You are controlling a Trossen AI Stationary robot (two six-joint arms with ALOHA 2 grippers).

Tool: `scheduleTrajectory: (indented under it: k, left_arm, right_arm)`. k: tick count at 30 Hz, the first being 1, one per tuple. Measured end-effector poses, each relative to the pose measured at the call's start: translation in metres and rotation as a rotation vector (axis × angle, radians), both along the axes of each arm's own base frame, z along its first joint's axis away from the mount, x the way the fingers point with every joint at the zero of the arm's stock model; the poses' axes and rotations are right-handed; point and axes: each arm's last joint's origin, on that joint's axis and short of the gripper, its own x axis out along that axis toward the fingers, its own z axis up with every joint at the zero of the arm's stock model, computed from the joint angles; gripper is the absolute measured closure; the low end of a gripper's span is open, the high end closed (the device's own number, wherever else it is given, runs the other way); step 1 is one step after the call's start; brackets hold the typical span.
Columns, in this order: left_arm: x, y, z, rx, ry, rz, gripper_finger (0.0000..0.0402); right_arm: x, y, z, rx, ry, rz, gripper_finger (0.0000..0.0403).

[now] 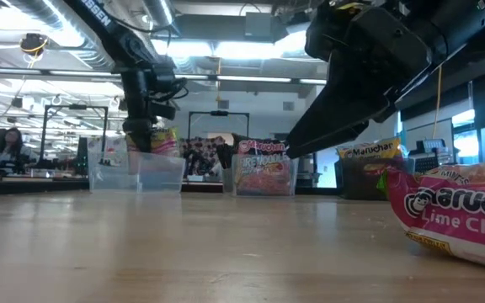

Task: Sort Maruchan noodles
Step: Put the green noodle pack into the left transparent bin

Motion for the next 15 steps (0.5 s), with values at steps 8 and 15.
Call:
scheduleTrajectory:
  k: [8, 15]
  left_arm:
    - [-0.016, 0.008, -0.002, -0.07, -0.082, 0.173, 0.0279]
    - [-0.034, 0.002, -0.013, -0.061, 0.1, 0.404, 0.0279]
  right_arm:
    - [0.0, 0.0, 0.0, -0.001, -0.001, 0.001, 0.0139]
    - [0.0, 0.0, 0.0, -0.005, 0.001, 0.008, 0.0139]
